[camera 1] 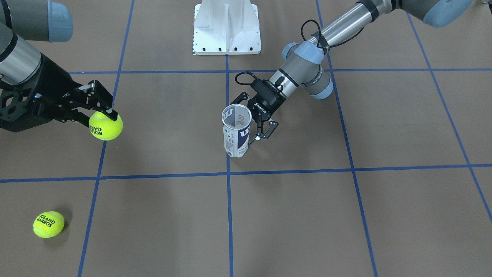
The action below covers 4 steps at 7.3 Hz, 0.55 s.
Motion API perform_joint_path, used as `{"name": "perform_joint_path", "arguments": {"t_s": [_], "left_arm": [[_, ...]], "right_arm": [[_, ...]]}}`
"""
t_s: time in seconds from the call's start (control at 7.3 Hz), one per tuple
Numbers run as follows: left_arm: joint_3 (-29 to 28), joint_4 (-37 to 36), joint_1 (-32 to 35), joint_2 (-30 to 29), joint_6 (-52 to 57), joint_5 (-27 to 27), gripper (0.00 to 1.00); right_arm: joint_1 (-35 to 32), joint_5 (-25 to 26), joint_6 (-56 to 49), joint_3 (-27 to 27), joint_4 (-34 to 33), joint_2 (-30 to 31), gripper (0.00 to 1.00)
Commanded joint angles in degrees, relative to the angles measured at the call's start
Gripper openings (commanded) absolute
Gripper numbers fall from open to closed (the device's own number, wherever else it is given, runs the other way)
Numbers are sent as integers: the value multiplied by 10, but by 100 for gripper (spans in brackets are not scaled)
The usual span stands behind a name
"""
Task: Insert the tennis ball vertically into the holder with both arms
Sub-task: 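Grasp the upright can with the left gripper while the right gripper carries the ball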
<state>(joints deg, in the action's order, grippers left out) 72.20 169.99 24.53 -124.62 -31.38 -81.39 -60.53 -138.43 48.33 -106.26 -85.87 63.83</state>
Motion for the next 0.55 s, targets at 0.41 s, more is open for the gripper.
{"name": "perform_joint_path", "arguments": {"t_s": [0.41], "left_arm": [[-15,-1,3,-12,0,1,99]], "right_arm": [[22,3,78,-2,0,-46,0]]}}
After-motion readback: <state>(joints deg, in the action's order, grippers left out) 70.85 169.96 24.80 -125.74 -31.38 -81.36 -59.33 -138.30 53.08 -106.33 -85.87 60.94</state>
